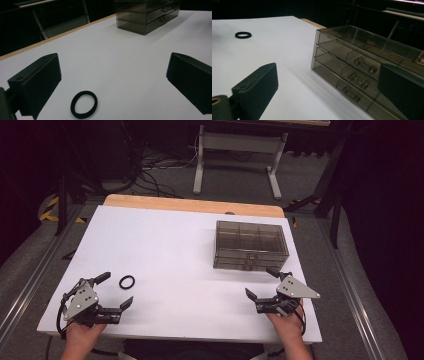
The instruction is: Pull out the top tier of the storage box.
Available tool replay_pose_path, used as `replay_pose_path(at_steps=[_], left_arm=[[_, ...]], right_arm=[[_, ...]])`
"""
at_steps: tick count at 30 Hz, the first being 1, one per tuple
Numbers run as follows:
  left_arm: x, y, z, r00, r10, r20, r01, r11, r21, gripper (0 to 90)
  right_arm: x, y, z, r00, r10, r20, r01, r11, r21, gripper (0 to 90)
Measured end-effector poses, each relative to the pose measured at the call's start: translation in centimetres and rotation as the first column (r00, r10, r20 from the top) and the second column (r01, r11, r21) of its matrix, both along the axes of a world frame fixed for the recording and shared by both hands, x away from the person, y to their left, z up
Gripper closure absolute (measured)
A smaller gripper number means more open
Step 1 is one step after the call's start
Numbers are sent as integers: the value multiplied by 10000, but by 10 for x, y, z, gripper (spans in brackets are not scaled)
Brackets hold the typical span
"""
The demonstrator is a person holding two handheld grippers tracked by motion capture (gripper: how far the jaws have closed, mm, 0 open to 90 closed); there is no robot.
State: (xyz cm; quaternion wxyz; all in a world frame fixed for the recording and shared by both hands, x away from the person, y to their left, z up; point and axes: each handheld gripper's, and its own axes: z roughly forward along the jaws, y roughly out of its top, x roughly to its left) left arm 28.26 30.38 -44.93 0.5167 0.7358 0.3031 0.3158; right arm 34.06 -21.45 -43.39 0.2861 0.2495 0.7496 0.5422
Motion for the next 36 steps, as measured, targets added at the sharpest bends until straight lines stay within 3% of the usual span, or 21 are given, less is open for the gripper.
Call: replay_pose_path(at_steps=[10, 24, 32, 34, 35, 36], left_arm=[[-1, -2, 0, 10000, -28, -3, 28, 10000, 39, 7], [-1, -1, 1, 10000, -7, 48, 7, 9999, 142, 6], [-1, 0, 1, 10000, 2, 41, -2, 10000, 76, 7], [-1, 0, 1, 10000, 11, 46, -11, 10000, 80, 7], [-1, 0, 1, 10000, 11, 46, -11, 10000, 80, 7], [-1, 0, 1, 10000, -2, 27, 2, 10000, 71, 7]], right_arm=[[8, 14, 1, 9994, 322, 106, -319, 9991, -261, 37], [10, 15, 3, 9993, 315, 194, -305, 9983, -494, 37], [10, 15, 13, 9984, 158, 535, -77, 9890, -1479, 72], [9, 16, 16, 9969, 34, 785, 125, 9796, -2004, 97], [9, 16, 16, 9969, 34, 785, 125, 9796, -2004, 97], [9, 17, 17, 9948, -69, 1014, 309, 9710, -2372, 118]])
